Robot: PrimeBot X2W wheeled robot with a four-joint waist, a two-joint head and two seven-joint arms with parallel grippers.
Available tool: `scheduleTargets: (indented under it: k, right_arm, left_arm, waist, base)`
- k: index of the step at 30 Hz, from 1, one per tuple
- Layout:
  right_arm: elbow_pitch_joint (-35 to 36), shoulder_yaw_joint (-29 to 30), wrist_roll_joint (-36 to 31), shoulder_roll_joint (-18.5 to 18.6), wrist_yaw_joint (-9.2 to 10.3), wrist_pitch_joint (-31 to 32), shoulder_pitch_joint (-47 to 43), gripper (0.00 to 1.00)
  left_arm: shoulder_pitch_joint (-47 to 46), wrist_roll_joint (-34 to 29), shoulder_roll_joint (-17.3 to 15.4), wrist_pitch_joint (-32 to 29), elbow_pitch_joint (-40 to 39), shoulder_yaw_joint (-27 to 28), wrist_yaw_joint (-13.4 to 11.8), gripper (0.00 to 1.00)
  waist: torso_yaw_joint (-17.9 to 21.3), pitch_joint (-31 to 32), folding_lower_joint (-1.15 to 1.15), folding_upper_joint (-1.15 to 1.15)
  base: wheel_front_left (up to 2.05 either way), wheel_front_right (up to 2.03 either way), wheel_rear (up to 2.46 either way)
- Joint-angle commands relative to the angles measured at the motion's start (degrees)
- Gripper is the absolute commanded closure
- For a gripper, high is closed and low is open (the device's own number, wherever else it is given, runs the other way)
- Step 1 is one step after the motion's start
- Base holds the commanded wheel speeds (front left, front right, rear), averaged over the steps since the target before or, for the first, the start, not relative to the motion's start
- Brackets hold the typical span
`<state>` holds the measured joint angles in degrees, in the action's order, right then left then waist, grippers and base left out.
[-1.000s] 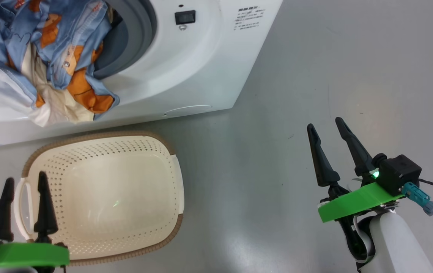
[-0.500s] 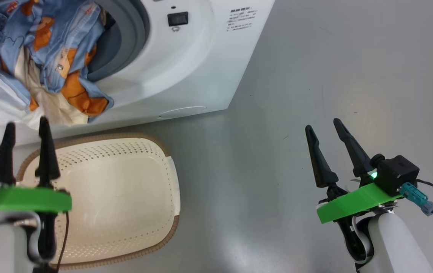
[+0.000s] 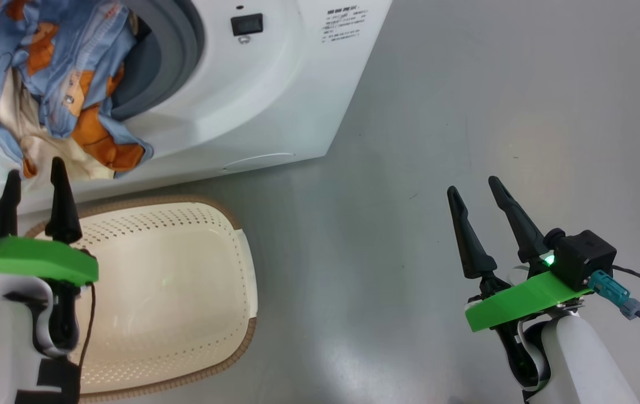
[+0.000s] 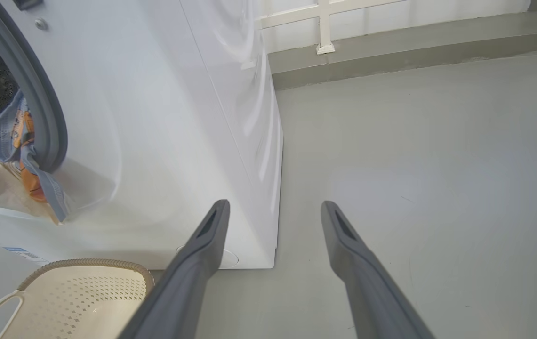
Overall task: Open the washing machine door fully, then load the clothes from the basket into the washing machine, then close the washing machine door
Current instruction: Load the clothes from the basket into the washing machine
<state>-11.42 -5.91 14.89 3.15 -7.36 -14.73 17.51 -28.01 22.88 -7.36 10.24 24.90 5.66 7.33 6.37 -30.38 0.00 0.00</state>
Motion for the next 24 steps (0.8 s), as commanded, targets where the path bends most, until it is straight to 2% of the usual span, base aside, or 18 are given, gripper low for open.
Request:
scheduleTargets:
  k: [1,6,10,14,24]
  right_arm:
    - [1.37,-1.3,1.03,-0.27,-0.13,-0.27,-1.54,0.0]
    - [1.21,-1.72,1.49,-0.27,-0.13,-0.27,-1.29,0.0]
    - [1.16,-1.96,1.79,-0.27,-0.13,-0.27,-0.95,0.0]
    - [1.02,-2.04,2.13,-0.27,-0.13,-0.27,-0.86,0.0]
    - [0.96,-2.44,2.86,-0.27,-0.13,-0.27,-0.54,0.0]
  left_arm:
    - [-1.31,0.46,-2.34,-0.23,-0.52,1.01,0.08,0.0]
    - [-3.6,4.68,-2.63,-1.07,0.19,-1.65,0.13,0.0]
    - [-4.75,8.65,-4.31,-0.98,-0.95,-6.87,0.14,0.0]
    - [-5.13,12.77,-5.8,-0.37,-1.32,-9.53,0.14,0.0]
    - [-9.47,12.62,-8.66,-0.52,3.16,-11.55,-0.18,0.0]
  waist:
    - [0.09,-0.31,0.0,0.0]
    - [0.14,-0.94,0.0,0.0]
    - [0.31,-1.36,0.0,0.0]
    - [0.45,-1.47,0.0,0.0]
    - [0.84,-2.47,0.0,0.0]
  base:
    - [0.0,0.0,0.0]
    - [0.0,0.0,0.0]
    - [0.0,0.0,0.0]
    - [0.0,0.0,0.0]
    - [0.0,0.0,0.0]
